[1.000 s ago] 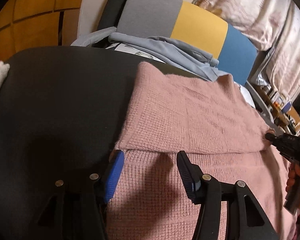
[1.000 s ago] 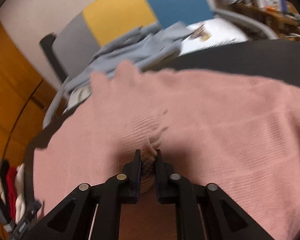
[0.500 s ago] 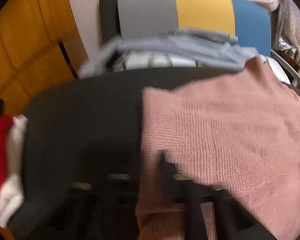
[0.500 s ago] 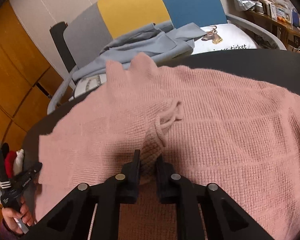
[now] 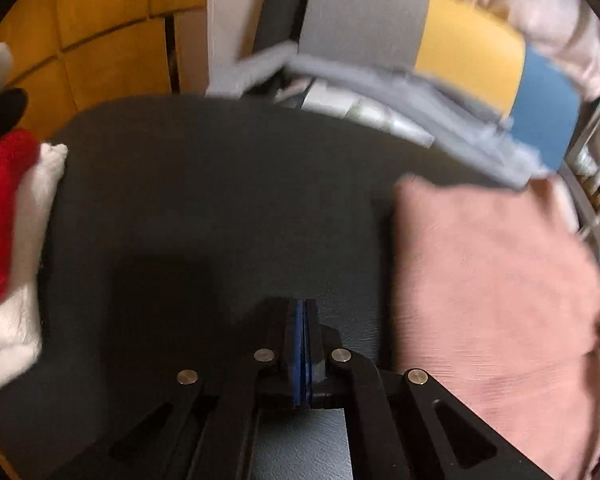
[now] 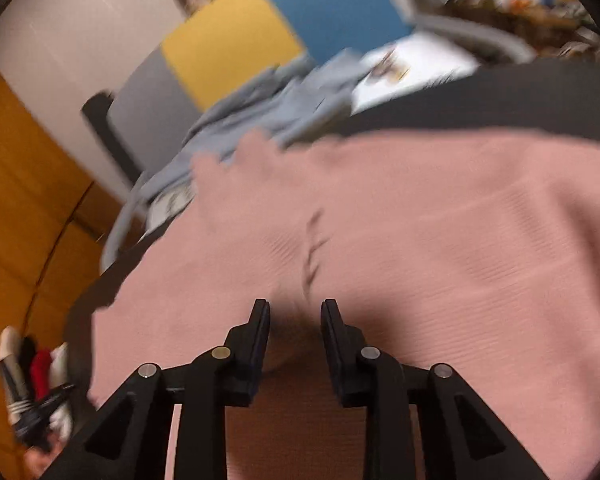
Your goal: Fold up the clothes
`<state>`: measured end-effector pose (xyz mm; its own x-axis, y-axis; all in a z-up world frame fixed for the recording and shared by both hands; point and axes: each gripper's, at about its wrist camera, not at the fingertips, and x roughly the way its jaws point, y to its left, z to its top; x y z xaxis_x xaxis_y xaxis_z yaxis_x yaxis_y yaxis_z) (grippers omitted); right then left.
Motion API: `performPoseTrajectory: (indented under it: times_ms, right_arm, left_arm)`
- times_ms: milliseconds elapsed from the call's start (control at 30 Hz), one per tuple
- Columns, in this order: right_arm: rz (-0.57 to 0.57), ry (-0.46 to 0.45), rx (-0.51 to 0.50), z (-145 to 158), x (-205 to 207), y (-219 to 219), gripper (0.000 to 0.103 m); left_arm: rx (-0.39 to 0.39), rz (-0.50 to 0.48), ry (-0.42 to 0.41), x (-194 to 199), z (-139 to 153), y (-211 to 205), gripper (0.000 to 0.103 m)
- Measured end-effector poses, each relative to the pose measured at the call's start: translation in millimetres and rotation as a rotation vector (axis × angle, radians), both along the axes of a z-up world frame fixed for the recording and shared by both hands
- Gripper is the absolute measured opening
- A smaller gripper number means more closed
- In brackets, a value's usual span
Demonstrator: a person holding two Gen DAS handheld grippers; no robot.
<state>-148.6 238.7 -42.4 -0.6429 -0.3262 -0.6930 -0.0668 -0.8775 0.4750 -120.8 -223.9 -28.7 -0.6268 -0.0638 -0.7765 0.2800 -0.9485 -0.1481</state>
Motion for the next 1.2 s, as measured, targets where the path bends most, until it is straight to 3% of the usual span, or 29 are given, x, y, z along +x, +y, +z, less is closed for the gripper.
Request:
performPoseTrajectory:
  times_ms: [33, 133, 233, 367, 400, 433, 467, 567, 667, 700, 800, 900, 1033, 1167, 1200]
  right_arm:
    - [-0.016, 0.015, 0.005, 5, 3, 5, 0.027]
    - [-0.035, 0.033, -0.001, 14, 7, 17, 0.027]
    - [0.012, -0.009, -0.027, 7, -2, 13, 0.028]
    - [0.061, -0.101, -0.002, -13, -19, 1, 0.030]
    - [0.090, -0.068, -0.005, -11, -19, -6, 0.022]
    - [0.120, -0.035, -0.009, -9, -18, -13, 0.014]
    - [0.145, -0.025, 0.048, -6, -19, -22, 0.012]
    - [0.115, 0.036, 0.201, 10, -15, -26, 0.007]
    - [0.068, -0.066, 0.292, -7, -22, -10, 0.005]
    - [0.063, -0.079, 0.267, -10, -21, -2, 0.004]
    - [0.003, 0.004, 0.219, 10, -9, 6, 0.021]
    - [0.128, 0.109, 0.231, 33, -7, -27, 0.023]
    - [0.373, 0.096, 0.247, 34, -31, -97, 0.023]
    - [0.472, -0.004, 0.381, 4, -61, -147, 0.023]
    - [0.456, 0.014, 0.375, 2, -65, -145, 0.021]
  left_arm:
    - [0.010, -0.022, 0.046, 5, 9, 7, 0.001]
    - [-0.065, -0.123, 0.108, 3, 27, 49, 0.011]
    - [-0.098, -0.169, 0.098, -15, 15, 84, 0.042]
    - [-0.137, -0.088, 0.031, -32, -17, 86, 0.047]
    - [-0.149, -0.071, 0.019, -33, -23, 84, 0.053]
    - [-0.151, -0.063, 0.017, -34, -24, 82, 0.069]
    - [-0.153, -0.055, 0.014, -34, -25, 80, 0.076]
    - [-0.159, -0.032, 0.007, -35, -28, 74, 0.080]
    - [-0.165, -0.009, 0.000, -36, -31, 68, 0.082]
    - [-0.166, -0.001, -0.003, -37, -32, 66, 0.082]
    - [-0.165, 0.007, -0.003, -26, -30, 60, 0.085]
    - [-0.177, 0.013, -0.004, -30, -31, 60, 0.087]
    - [-0.208, 0.021, -0.008, -30, -31, 64, 0.089]
    - [-0.213, 0.028, -0.009, -30, -31, 63, 0.092]
    - [-0.215, 0.029, -0.009, -30, -31, 63, 0.092]
